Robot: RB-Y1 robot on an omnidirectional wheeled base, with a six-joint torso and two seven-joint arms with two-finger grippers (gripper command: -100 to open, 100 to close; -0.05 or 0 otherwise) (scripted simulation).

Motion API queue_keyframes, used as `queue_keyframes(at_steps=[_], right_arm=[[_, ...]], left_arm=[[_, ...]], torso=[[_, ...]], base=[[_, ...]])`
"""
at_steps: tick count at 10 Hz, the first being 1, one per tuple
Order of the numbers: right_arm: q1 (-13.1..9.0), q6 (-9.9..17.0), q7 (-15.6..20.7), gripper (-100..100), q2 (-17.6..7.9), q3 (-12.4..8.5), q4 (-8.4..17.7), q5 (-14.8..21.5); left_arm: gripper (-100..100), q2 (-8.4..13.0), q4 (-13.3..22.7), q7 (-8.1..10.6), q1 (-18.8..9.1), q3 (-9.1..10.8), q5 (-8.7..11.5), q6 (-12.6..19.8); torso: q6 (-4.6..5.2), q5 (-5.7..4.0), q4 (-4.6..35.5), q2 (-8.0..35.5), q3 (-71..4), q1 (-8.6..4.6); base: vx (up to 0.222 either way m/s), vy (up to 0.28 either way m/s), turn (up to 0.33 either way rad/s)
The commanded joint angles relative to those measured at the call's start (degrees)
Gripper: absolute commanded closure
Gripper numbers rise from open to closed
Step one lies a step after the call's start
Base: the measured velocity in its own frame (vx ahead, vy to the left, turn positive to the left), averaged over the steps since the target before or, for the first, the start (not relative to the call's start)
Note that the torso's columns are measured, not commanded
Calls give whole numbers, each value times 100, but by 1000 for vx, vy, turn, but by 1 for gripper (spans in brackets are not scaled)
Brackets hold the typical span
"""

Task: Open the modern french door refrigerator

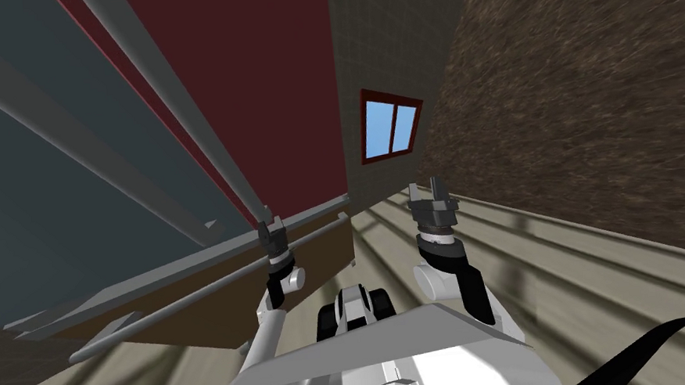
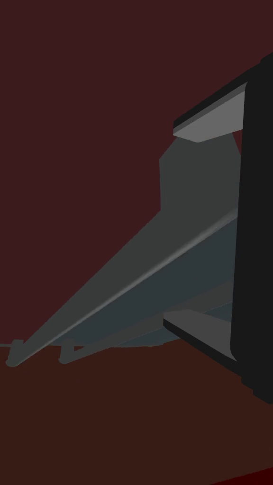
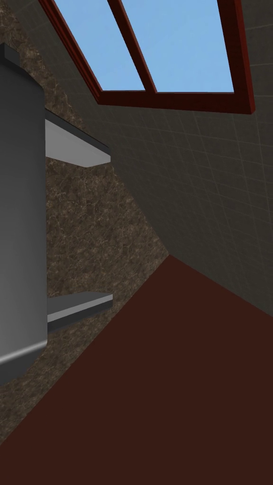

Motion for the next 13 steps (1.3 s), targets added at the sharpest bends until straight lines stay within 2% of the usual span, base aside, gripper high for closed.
queue_keyframes(at_steps=[1, 3, 4, 9, 10, 11, 13], right_arm=[[0, 0, 0, 0, 0, 0, 0, 0], [-1, 0, 0, 0, 1, 1, 0, 0], [-1, 0, 0, 0, 2, 1, 0, 0], [-1, 0, 0, 0, 2, 1, 0, 0], [-1, 0, 0, 0, 2, 2, 0, 0], [-1, 0, 0, 0, 2, 2, 0, 0], [-1, 0, 0, 0, 2, 2, 0, 0]], left_arm=[[-100, -343, 67, 137, -1, -70, 1, -73], [-100, -554, 80, 167, 0, -88, 1, -89], [-100, -489, 89, 155, -7, -82, 0, -90], [-100, -529, -128, 58, -418, 24, 54, 511], [-100, -551, -25, 65, -317, -16, 42, 432], [100, -517, -41, 98, -254, -19, 33, 269], [100, -508, 25, 129, -130, -51, 16, 88]], torso=[[0, 0, 2, 8, 5, -4], [1, -5, 10, 32, 21, -20], [1, -5, 9, 28, 18, -18], [3, -17, 34, 25, 10, -7], [5, -27, 52, 21, 2, -6], [1, -18, 35, 19, 6, -7], [-4, -11, 30, 34, 19, -5]], base=[[36, 110, -31], [0, 50, -14], [-2, 11, -4], [-14, 8, 30], [-14, 2, 2], [18, -2, -59], [29, -8, -23]])
